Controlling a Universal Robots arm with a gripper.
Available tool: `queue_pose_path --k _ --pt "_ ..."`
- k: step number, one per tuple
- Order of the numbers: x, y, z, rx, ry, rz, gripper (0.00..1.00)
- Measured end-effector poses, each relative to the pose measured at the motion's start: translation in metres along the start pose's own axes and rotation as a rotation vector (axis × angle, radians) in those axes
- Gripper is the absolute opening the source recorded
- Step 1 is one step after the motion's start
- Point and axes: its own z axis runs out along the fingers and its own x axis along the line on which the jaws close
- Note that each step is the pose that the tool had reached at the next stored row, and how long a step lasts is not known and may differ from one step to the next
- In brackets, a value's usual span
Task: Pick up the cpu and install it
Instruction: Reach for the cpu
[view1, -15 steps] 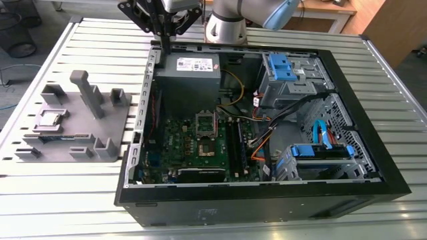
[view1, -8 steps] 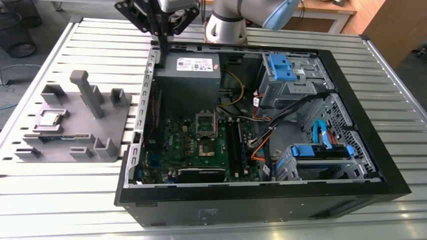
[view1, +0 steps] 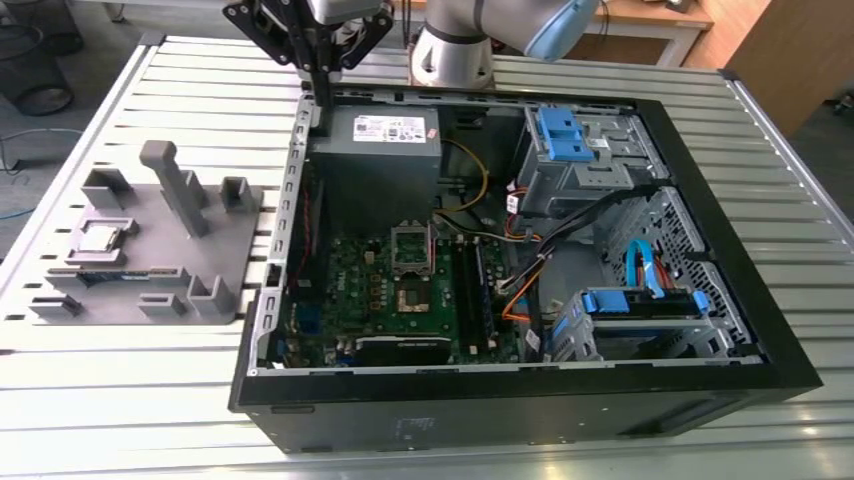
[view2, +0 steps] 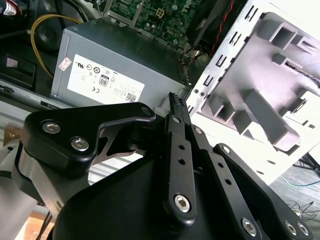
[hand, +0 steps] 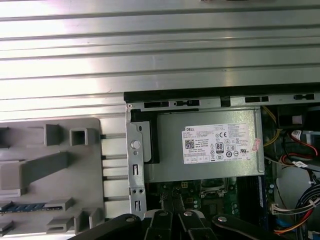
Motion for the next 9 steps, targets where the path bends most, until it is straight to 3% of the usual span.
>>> queue_pose_path --k 9 --pt "0.0057 -0.0004 -0.0002 -0.0001 -0.0002 0.0 0.11"
